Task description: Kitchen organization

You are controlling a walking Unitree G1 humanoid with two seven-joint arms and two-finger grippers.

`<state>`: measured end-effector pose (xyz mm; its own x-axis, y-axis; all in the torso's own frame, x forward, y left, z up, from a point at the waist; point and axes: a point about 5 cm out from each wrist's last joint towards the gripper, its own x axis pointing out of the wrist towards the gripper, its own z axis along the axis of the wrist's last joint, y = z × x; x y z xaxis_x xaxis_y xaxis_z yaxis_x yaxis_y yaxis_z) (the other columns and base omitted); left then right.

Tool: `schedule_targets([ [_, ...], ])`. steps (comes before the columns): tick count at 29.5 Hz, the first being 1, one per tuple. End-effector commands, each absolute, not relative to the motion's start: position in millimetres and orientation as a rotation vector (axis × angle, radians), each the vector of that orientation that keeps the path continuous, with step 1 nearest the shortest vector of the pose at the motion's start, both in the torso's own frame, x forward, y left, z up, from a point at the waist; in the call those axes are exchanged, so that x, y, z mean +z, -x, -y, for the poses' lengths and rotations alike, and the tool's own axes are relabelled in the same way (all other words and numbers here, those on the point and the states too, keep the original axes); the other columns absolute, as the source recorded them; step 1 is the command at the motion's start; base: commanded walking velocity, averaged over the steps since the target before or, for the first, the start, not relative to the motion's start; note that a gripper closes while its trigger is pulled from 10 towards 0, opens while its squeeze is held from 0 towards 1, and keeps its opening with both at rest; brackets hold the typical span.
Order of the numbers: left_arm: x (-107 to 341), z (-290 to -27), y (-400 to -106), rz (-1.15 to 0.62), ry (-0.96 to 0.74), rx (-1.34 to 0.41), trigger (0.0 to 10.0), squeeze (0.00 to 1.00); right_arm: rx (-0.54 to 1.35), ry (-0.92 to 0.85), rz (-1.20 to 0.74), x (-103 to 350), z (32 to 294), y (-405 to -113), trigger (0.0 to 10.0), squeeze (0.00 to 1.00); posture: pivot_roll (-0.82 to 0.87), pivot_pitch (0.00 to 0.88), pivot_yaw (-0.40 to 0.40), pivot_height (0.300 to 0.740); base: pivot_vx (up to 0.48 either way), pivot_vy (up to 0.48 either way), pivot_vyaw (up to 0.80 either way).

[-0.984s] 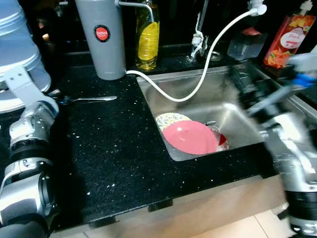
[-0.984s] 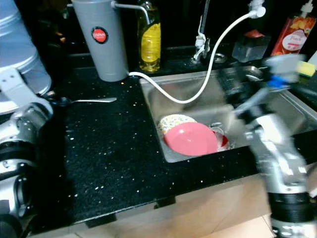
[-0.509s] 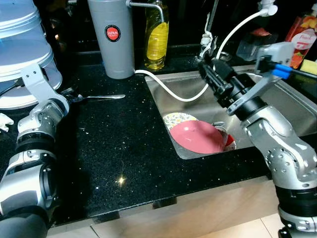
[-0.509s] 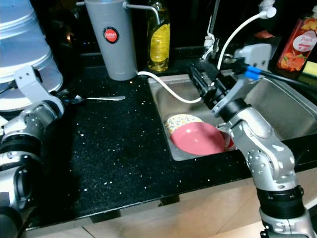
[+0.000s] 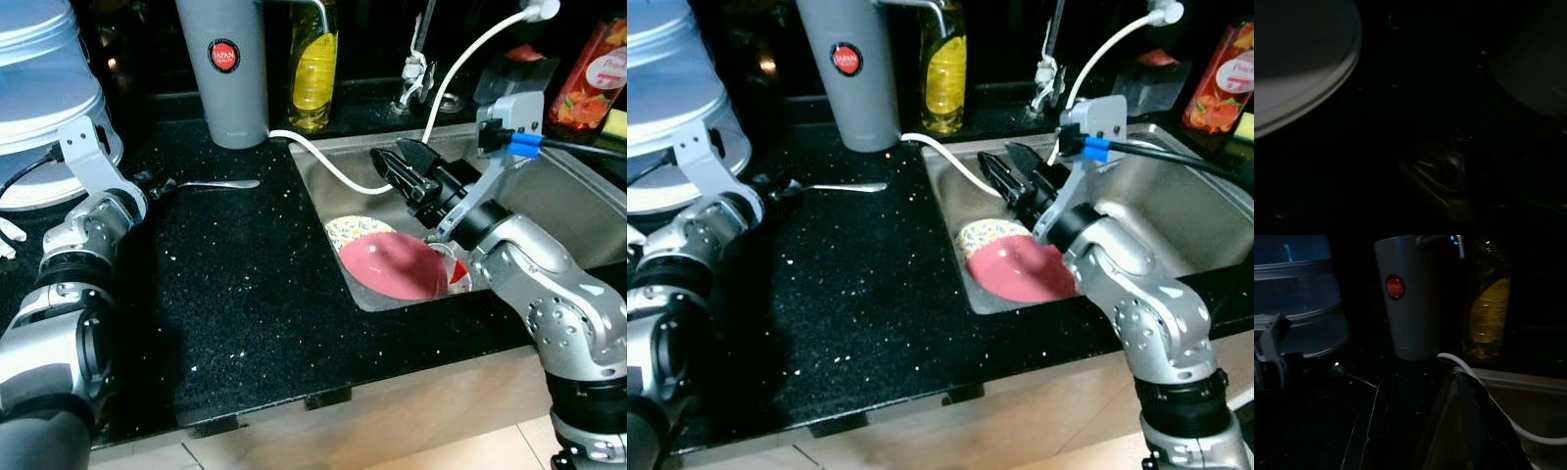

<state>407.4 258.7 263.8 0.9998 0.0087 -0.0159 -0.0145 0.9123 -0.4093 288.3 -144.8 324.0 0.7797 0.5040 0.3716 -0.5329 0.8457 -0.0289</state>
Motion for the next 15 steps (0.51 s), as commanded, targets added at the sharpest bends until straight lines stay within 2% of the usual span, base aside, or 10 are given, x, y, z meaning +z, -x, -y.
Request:
schedule_targets([
  [1,228,-256,-405,-0.162,0.454,0.033,0.0,0.00,0.562,-0.089,0.377,324,147,-284,10.0,0.00,-0.21,0.246,0.009,0.740,0.000,0.000,0.00],
  [8,229,-257,-405,-0.146,0.485,0.026,0.0,0.00,0.550,-0.097,0.386,326,150,-282,10.0,0.00,-0.21,0.247,0.008,0.740,0.000,0.000,0.00],
  [11,239,-258,-406,-0.086,0.517,0.021,0.0,0.00,0.553,-0.102,0.393,327,149,-283,10.0,0.00,-0.20,0.237,0.005,0.740,0.000,0.000,0.00],
  [12,244,-258,-407,-0.057,0.532,0.011,0.4,0.00,0.553,-0.102,0.394,328,149,-283,10.0,0.00,-0.20,0.236,0.005,0.740,0.000,0.000,0.00],
  [13,248,-258,-407,-0.034,0.533,0.004,10.0,0.00,0.551,-0.101,0.395,328,149,-283,10.0,0.00,-0.20,0.236,0.005,0.740,0.000,0.000,0.00],
  [15,263,-259,-408,0.033,0.563,-0.013,10.0,0.00,0.549,-0.101,0.400,328,149,-283,10.0,0.00,-0.19,0.228,0.009,0.740,0.000,0.000,0.00],
])
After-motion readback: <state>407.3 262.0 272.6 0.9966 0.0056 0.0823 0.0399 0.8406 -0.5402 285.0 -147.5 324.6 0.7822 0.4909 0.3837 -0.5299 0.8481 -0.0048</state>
